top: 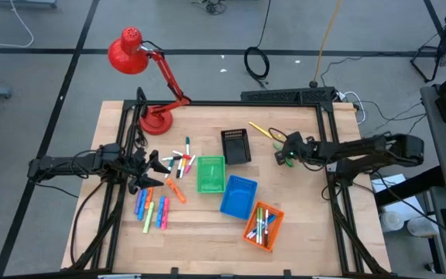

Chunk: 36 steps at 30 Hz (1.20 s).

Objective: Pick & Place Markers
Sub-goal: Put the bottom yellow pen into the blue basket

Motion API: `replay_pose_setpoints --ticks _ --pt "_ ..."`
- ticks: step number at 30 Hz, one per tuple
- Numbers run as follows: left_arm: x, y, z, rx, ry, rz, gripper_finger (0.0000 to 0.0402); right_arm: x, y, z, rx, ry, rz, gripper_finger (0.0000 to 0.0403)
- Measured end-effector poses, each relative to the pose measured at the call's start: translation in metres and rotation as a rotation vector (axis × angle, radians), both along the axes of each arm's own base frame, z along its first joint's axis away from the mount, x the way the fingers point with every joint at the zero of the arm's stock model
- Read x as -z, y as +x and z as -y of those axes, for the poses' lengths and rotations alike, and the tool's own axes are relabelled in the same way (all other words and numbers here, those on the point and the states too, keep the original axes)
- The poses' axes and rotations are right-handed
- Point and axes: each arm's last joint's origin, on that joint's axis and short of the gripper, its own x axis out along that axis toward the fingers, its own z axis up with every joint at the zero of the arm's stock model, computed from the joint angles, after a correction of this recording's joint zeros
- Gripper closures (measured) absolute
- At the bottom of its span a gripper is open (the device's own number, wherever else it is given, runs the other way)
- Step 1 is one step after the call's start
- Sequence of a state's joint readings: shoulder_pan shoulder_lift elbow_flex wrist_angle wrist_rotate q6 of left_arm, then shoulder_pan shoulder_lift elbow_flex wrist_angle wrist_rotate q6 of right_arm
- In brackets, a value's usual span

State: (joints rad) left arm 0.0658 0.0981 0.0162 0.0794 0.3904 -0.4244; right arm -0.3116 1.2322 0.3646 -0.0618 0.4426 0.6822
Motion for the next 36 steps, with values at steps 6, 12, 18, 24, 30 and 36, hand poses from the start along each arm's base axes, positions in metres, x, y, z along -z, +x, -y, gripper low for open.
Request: replay_pose_setpoints --ticks 6,12,18,24,30,36 --pt "0.000 0.000 0.000 0.000 0.000 0.000 0.0128 -0.034 0.013 -0.010 -0.185 0.027 0.323 0.0378" --pt "0.000 0.000 0.000 0.000 0.000 0.000 0.0128 -0.066 0.036 -0.040 -0.479 -0.020 0.665 0.0382" --pt "0.000 0.000 0.000 0.000 0.000 0.000 0.0128 -0.077 0.055 -0.077 -0.687 -0.069 0.854 0.0382" --pt "0.000 0.000 0.000 0.000 0.000 0.001 0.0128 -0.061 0.090 -0.106 -0.732 -0.045 0.746 0.0382" --pt "0.000 0.000 0.000 0.000 0.000 0.000 0.0128 -0.038 0.119 -0.140 -0.828 0.004 0.656 0.0378" --pt "0.000 0.000 0.000 0.000 0.000 0.000 0.0128 -0.033 0.121 -0.158 -0.896 0.003 0.639 0.0377"
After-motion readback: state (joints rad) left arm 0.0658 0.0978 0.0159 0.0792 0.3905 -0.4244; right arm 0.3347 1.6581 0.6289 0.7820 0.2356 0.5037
